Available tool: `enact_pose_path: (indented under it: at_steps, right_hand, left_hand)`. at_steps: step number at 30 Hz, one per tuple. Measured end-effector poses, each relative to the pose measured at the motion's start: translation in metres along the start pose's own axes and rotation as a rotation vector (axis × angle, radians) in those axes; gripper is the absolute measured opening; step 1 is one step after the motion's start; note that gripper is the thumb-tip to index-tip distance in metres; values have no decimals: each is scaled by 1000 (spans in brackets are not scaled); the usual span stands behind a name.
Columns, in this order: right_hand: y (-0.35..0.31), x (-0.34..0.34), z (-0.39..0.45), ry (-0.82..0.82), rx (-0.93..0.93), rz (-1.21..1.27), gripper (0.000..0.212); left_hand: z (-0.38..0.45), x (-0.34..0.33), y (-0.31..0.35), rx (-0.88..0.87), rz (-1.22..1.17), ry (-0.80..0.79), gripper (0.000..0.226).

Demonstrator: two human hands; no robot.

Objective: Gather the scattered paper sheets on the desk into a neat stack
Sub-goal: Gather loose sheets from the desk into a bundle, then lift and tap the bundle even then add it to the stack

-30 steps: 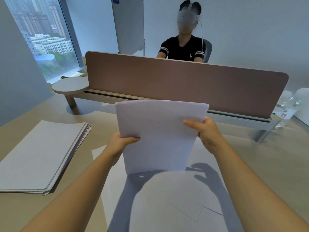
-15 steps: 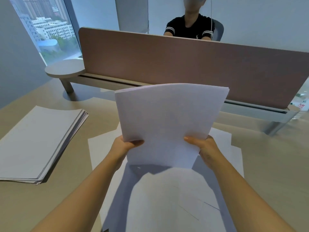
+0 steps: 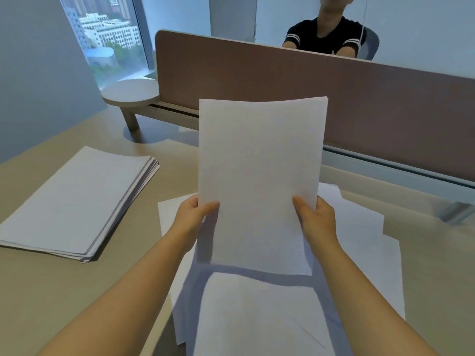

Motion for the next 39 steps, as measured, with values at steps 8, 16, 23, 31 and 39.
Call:
enact_pose_path:
  at_steps: [8, 16, 23, 31, 39]
  right_hand:
    - [3, -124, 9, -59, -123, -35, 13]
    - [27, -268, 14, -190, -261, -251, 28]
    - [60, -370, 10, -210, -364, -348, 29]
    - [68, -382, 8, -166, -359, -446, 20]
    - [50, -311, 6, -84, -307, -409, 20]
  left_hand:
    - [19, 120, 28, 0, 221, 172, 23]
    - [71, 279, 41, 32, 475, 245, 18]
    - [114, 375, 24, 70, 697, 314, 29]
    - [116, 382, 12, 52, 1069, 368, 42]
    - [97, 300, 25, -105, 892, 139, 28]
Point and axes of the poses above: each hand's wrist, its own z-axis towards the middle knuckle, its own x-axis out of the back of the hand, y = z × x, the point moved 4 cm from there along z, towards the middle knuckle, and after that the axes turned 3 degrees about -y, right-handed, at the moved point
